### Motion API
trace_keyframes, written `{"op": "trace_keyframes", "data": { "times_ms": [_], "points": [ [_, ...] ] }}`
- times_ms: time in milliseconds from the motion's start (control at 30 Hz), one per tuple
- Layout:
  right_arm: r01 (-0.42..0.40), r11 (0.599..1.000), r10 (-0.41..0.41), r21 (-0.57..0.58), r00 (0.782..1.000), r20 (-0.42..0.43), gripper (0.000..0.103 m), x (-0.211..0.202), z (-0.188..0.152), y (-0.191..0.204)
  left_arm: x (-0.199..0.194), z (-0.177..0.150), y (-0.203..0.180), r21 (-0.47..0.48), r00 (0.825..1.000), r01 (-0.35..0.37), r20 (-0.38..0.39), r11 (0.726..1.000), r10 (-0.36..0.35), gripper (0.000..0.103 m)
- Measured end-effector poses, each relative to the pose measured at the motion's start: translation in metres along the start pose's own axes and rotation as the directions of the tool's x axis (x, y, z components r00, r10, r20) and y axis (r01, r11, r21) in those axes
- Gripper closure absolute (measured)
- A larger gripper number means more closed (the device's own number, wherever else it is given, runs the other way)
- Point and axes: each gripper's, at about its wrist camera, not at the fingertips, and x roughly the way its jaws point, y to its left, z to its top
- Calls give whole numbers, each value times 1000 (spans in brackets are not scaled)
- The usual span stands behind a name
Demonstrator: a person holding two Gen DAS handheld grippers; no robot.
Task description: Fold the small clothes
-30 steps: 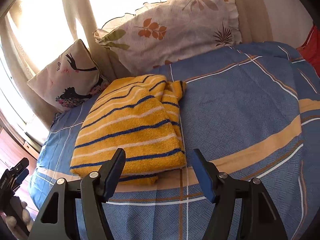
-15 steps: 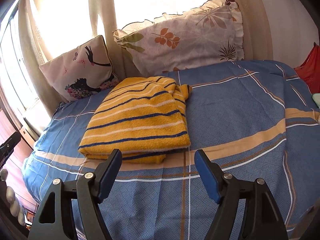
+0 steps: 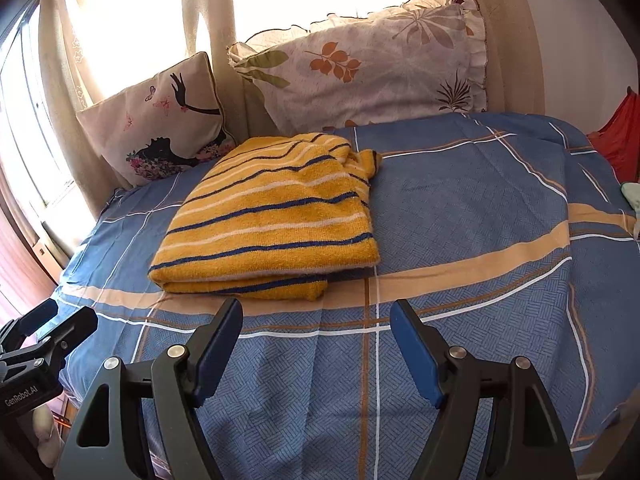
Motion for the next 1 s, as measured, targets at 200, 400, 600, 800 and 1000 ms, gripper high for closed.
{"op": "trace_keyframes", "data": {
  "times_ms": [200, 400, 600, 800, 1000],
  "points": [
    [28, 1000, -28, 2, 1000, -13, 22, 6, 0, -7, 11, -3, -7, 17, 999, 3, -53, 1000, -2, 0],
    [49, 999, -49, -3, 999, -20, 22, 10, 2, -13, 20, -4, -11, 20, 996, 9, -86, 1000, -7, 0],
    [58, 998, -58, -12, 998, -31, 22, 17, 5, -16, 31, -2, -11, 15, 994, 18, -111, 1000, -16, 0],
    [86, 993, -88, -80, 996, -32, 21, 25, 7, -4, 43, 1, -2, -22, 991, 28, -132, 999, -31, 0],
    [73, 989, -81, -127, 995, -59, 21, 36, 7, 13, 47, 4, 3, -28, 993, 18, -118, 999, -21, 0]
  ]
}}
